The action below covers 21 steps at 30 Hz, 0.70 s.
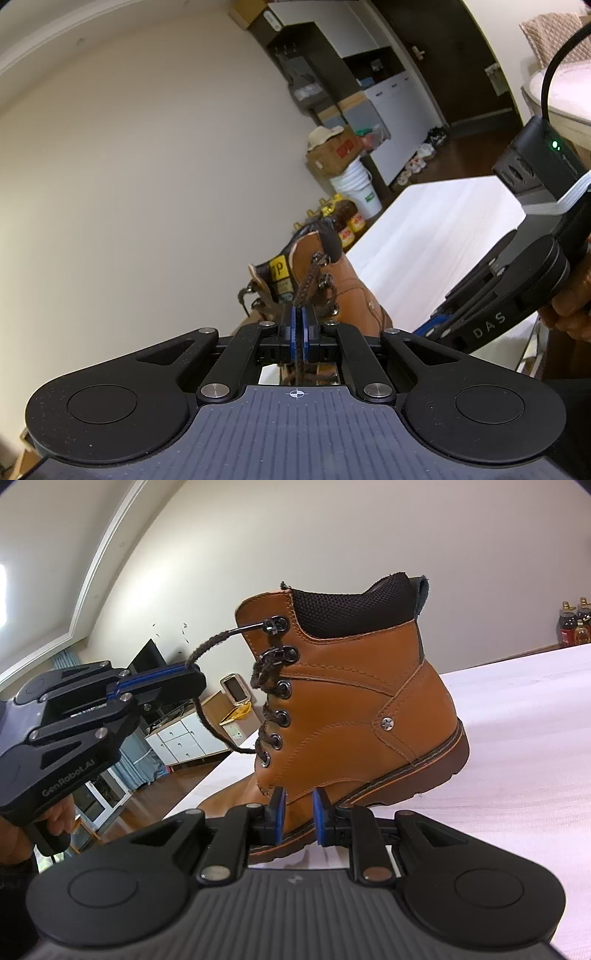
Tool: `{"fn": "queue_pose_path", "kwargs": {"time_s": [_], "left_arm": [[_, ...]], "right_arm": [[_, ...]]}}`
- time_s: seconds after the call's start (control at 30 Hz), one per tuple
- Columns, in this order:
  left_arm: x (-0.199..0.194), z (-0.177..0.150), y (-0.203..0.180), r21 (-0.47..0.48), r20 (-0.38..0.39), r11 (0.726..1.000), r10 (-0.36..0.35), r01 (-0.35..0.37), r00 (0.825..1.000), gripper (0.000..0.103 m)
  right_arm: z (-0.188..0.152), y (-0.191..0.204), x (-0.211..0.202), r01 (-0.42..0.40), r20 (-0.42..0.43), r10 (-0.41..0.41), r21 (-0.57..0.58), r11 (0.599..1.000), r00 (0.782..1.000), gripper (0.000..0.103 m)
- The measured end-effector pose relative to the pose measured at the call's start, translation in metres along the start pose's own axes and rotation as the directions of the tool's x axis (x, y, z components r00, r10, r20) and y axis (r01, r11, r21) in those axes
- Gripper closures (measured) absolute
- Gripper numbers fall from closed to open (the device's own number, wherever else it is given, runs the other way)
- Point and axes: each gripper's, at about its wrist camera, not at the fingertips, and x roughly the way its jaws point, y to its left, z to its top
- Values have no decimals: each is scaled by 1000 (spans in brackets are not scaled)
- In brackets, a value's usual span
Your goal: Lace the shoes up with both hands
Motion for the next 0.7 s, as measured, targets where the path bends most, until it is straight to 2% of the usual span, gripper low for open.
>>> {"fn": "queue_pose_path", "kwargs": {"time_s": [0.53,0.7], "left_arm": [[0,-4,1,7,-8,1000,3,-3,1000,99],[5,1,-4,22,-9,1000,-2,2,1000,99]], "right_arm": [[-3,9,-10,11,5,-11,-3,1000,1000,83],[1,8,-20,25,34,-24,-27,999,999,83]]}}
